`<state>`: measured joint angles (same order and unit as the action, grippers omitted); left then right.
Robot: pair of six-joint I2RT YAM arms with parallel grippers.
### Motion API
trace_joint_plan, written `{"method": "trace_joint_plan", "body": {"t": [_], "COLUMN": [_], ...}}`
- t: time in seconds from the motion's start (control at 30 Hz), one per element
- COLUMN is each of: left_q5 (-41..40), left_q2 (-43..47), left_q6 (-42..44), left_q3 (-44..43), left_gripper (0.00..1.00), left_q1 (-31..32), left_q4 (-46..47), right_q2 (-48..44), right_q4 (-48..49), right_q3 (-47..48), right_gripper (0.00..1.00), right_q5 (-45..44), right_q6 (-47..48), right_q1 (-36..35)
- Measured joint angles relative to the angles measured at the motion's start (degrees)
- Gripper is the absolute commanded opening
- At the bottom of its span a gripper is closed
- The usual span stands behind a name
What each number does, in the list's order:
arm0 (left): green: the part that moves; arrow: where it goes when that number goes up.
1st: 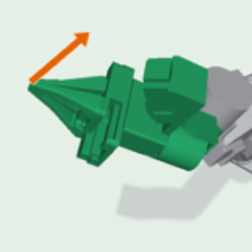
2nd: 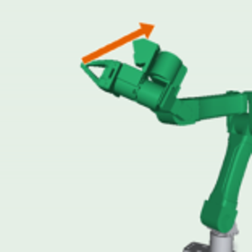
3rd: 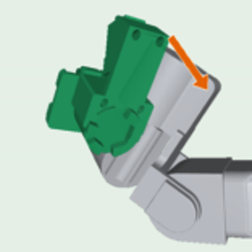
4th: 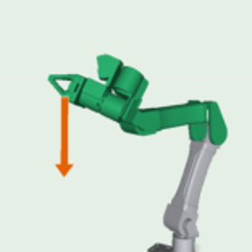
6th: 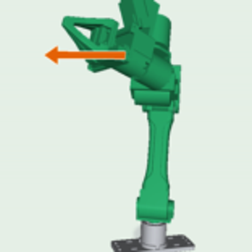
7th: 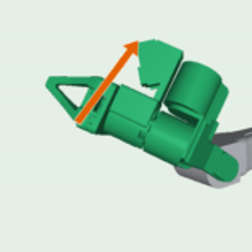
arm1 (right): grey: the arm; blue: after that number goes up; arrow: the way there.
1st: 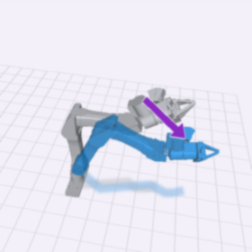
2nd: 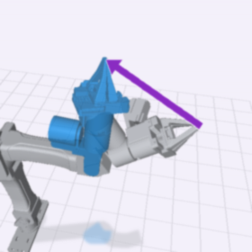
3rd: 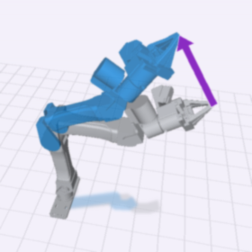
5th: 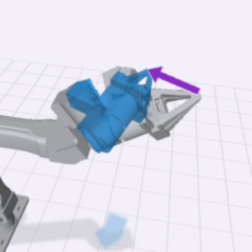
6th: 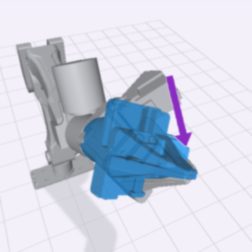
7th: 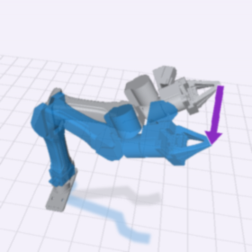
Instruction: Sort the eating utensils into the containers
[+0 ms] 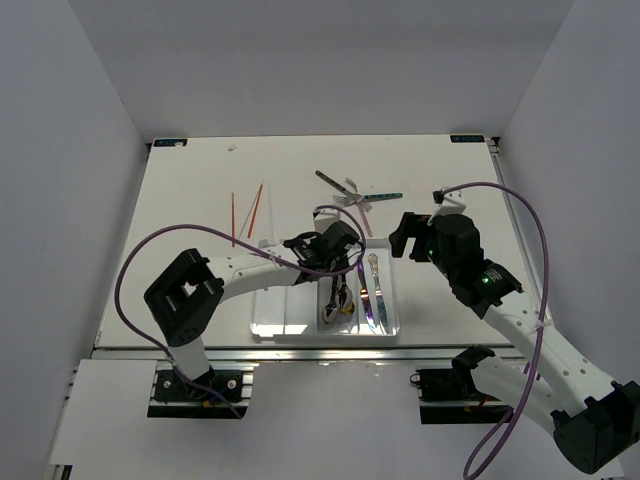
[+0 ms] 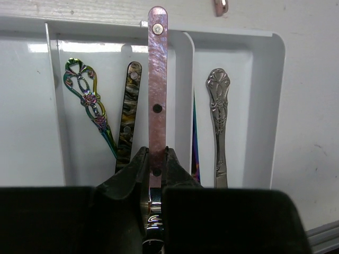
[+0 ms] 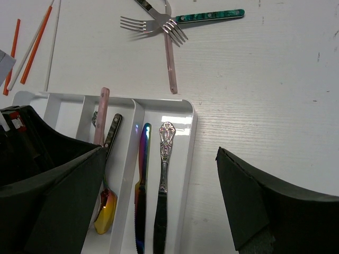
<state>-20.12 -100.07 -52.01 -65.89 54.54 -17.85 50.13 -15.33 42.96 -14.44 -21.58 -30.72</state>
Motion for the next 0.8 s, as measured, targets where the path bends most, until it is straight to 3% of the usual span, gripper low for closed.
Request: {"method": "trace_joint_plan", "body": {"t": [0.33,0.43,0.47,0.57,0.6,0.7,0.8], "left_q5": [-0.46,-0.52,-0.52,-0.48,-0.50,-0.94,-2.03], "left_q2": [-0.79,-0.79,-0.79,-0.79,-0.76,-0.37,1.27], "left_q6": [-0.11,-0.39,-0.42,-0.55,-0.59,-0.68,-0.57], "left_q3": [0.76,1.90,2.32,3.19,3.30,3.61,3.63], "left_gripper": [0.04,0.15,0.27,0.44,0.56,0.71,0.77], "left_q1": [1.66,1.90,1.92,1.92,1.95,1.92,1.95], "left_q4": [-2.16,-2.43,-2.47,-2.89,-2.95,-2.80,-3.43], "right_q2": [0.00,0.09,0.20,0.59,0.66,0.72,0.79], "right_q4": [0.04,0.22,0.22,0.37,0.39,0.42,0.44], "right_q3": [-0.20,-0.70,-0.76,-0.76,-0.76,-0.76,-0.76], "right_gripper": [0.89,0.89,0.89,0.89,0.89,0.89,0.89], "right_q5": [0.04,0.55,0.72,1.18,1.33,1.46,1.55], "right_q6": [0.15,0.15,0.13,0.13,0.13,0.11,0.11], "right_q1": [0.00,0.00,0.00,0.00,0.00,0.00,0.00]}}
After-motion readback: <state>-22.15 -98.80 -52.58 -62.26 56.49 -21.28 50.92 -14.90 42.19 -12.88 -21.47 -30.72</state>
